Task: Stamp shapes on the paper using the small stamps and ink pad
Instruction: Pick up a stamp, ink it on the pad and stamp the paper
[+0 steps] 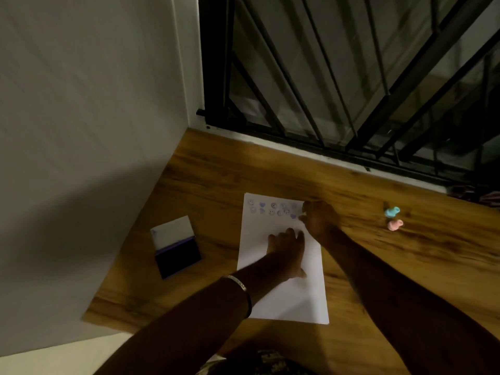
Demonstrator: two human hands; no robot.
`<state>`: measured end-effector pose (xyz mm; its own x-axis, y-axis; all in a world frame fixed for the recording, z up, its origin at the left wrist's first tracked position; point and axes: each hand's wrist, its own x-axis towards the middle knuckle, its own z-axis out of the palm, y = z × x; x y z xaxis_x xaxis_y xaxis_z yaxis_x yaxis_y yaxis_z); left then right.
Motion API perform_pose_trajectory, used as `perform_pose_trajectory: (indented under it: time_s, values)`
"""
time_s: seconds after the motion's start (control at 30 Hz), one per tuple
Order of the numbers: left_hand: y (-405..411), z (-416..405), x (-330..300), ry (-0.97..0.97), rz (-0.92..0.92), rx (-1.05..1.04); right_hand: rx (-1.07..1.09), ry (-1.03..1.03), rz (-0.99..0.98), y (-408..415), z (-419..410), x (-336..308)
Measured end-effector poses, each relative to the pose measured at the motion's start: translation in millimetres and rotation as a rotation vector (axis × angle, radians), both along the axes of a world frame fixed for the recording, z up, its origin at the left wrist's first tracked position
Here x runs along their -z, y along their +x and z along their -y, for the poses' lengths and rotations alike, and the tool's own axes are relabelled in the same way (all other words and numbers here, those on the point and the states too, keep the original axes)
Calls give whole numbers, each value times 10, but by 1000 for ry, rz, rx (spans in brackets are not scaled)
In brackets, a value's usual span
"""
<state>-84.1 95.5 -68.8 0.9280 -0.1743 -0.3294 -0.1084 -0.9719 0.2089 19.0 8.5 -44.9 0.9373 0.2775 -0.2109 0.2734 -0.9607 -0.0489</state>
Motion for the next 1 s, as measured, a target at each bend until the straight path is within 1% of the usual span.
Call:
perform_pose_trajectory:
  time_s: [0.07, 0.13, 0.4, 0.53, 0.63, 0.7, 0.77, 0.87, 0.9, 1.0]
  values:
    - [1, 0, -3, -2, 2, 1, -40, -23, 19, -16, -3, 29]
    - [-15, 5, 6, -8, 3, 2, -6, -42, -13, -15, -14, 23]
    - [-26, -46, -67, -70, -32, -19, -26, 59, 22, -122, 7, -136]
    - [-30, -61, -68, -118, -34, -49, 84, 193, 46, -221, 86, -209]
    - [-39, -73, -76, -172, -37, -104, 146, 207, 45, -286, 180, -238]
    - [-27, -94, -113, -275, -60, -188, 163, 179, 45, -340, 246, -219]
    - [-4, -145, -159, -461, -83, -320, 175, 166, 40, -415, 273, -201]
    - [7, -256, -212, -703, -117, -456, 160, 228, 75, -537, 239, -159]
    - [6, -294, -215, -800, -146, -536, 141, 246, 90, -580, 215, -152]
    - [51, -381, -250, -1132, -279, -878, 47, 281, 95, -680, 116, -133]
